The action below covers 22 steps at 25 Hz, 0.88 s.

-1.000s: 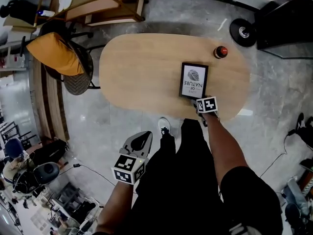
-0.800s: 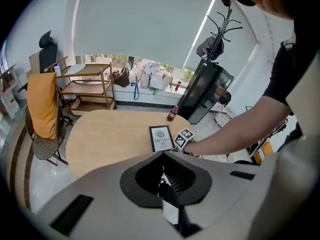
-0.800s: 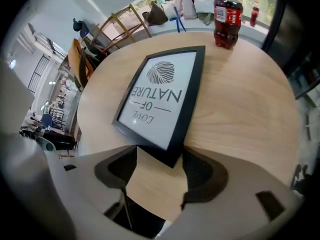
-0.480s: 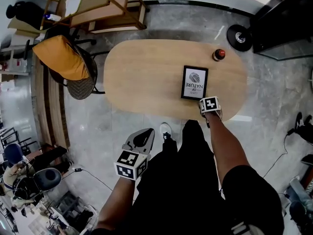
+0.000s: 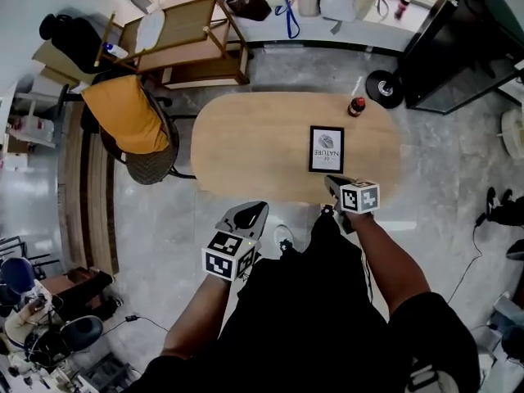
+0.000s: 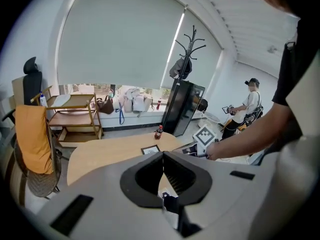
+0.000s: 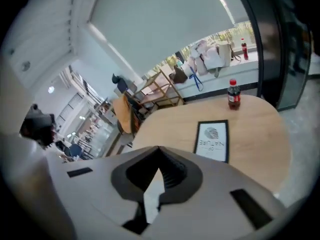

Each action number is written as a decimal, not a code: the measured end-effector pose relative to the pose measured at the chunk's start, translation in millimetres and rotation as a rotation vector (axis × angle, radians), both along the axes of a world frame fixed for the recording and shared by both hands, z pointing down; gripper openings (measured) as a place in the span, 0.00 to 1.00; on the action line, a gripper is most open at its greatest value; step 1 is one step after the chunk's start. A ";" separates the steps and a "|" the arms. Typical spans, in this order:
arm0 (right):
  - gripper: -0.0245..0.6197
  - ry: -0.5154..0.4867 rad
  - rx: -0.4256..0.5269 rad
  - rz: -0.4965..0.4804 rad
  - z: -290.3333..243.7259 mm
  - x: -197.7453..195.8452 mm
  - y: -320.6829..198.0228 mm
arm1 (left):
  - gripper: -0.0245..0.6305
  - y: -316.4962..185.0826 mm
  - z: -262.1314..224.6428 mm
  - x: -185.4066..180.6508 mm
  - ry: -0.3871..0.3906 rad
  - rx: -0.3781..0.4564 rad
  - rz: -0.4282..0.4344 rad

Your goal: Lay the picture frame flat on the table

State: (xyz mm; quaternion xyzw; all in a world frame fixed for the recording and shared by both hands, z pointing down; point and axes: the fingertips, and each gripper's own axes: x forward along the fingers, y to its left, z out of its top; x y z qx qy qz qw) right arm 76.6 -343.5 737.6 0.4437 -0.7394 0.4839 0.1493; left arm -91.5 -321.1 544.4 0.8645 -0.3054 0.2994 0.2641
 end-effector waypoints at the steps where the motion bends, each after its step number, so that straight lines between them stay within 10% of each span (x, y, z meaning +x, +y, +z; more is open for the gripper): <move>1: 0.04 -0.043 0.037 0.012 -26.8 -11.4 5.7 | 0.04 4.7 -6.4 -5.2 0.013 0.014 0.002; 6: 0.04 -0.114 0.268 0.002 -152.8 -54.6 31.8 | 0.04 16.3 -49.0 -12.7 0.174 0.092 0.054; 22: 0.04 0.099 0.506 0.024 -268.4 -57.7 140.6 | 0.04 80.6 -80.8 5.9 0.157 0.208 0.236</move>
